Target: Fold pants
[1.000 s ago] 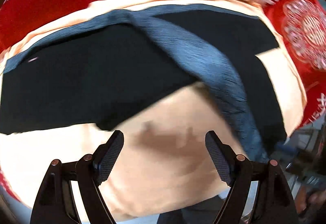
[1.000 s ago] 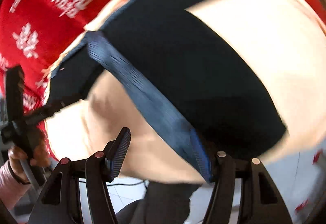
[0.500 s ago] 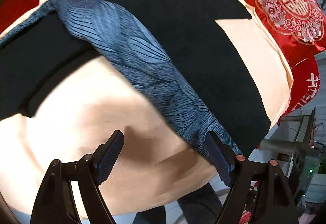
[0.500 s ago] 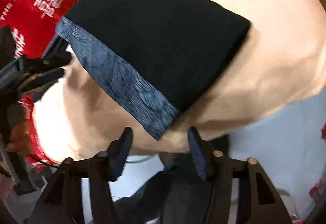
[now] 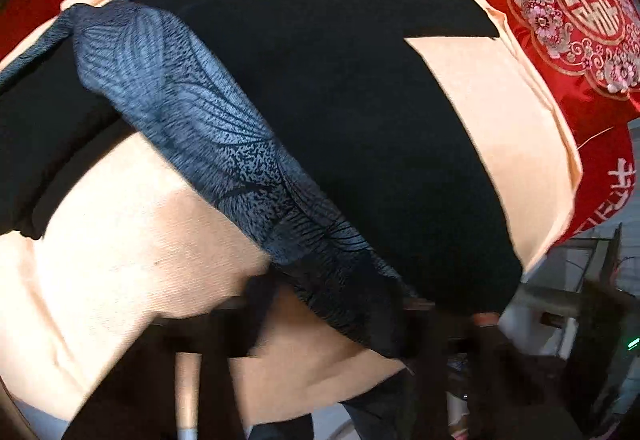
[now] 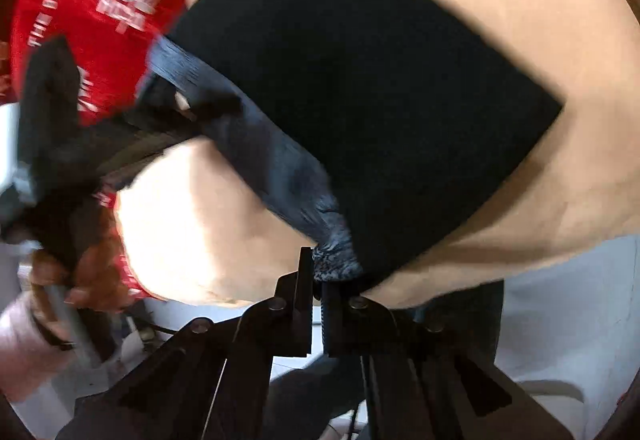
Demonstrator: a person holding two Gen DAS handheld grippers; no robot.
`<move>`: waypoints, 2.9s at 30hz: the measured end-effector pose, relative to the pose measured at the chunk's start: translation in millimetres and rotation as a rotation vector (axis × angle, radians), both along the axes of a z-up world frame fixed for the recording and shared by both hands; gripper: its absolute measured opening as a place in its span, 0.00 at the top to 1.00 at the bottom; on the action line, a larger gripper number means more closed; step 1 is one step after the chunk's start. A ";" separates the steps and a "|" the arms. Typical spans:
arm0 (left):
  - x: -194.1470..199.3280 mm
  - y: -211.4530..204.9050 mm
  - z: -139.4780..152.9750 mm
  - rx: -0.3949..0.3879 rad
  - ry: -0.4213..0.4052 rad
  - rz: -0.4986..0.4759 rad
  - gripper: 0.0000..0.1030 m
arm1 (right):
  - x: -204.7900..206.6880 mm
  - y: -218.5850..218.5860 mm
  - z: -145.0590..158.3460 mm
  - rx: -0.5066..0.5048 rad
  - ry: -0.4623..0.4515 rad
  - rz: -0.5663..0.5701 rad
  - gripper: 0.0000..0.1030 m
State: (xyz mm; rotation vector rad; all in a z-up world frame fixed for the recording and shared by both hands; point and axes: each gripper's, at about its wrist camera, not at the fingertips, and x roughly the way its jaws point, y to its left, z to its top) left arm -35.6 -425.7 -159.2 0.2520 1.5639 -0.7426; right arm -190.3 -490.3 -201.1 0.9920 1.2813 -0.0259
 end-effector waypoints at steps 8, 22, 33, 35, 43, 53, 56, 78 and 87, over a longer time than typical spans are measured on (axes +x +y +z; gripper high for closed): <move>42.5 -36.4 72.3 -0.122 -0.100 0.046 0.72 | 70.6 -97.3 112.9 -0.086 -0.211 0.051 0.98; 113.4 -42.1 77.9 0.088 -0.360 0.194 0.17 | 256.9 -273.3 111.3 -0.236 -0.191 0.075 0.94; 153.8 -45.9 5.8 0.237 -0.322 0.306 0.17 | 294.1 -290.9 102.8 -0.408 -0.110 0.150 0.28; 156.8 -46.6 7.9 0.228 -0.326 0.315 0.17 | 278.3 -291.2 106.3 -0.388 -0.088 0.117 0.41; 173.3 -43.2 2.4 0.260 -0.335 0.312 0.17 | 204.9 -277.9 26.3 -0.224 0.108 -0.019 0.70; 180.0 -44.7 -20.0 0.312 -0.311 0.277 0.17 | 200.6 -301.4 19.9 -0.280 0.138 -0.211 1.00; 185.8 -40.1 -17.4 0.296 -0.303 0.307 0.17 | 199.0 -298.0 34.5 -0.317 0.119 -0.179 0.91; 261.5 19.7 -29.3 0.358 -0.393 0.521 0.06 | 297.9 -238.7 27.8 -0.436 -0.021 0.211 0.75; 220.3 96.9 -50.8 0.414 -0.324 0.549 0.05 | 257.2 -155.7 -4.5 -0.406 -0.009 0.354 0.64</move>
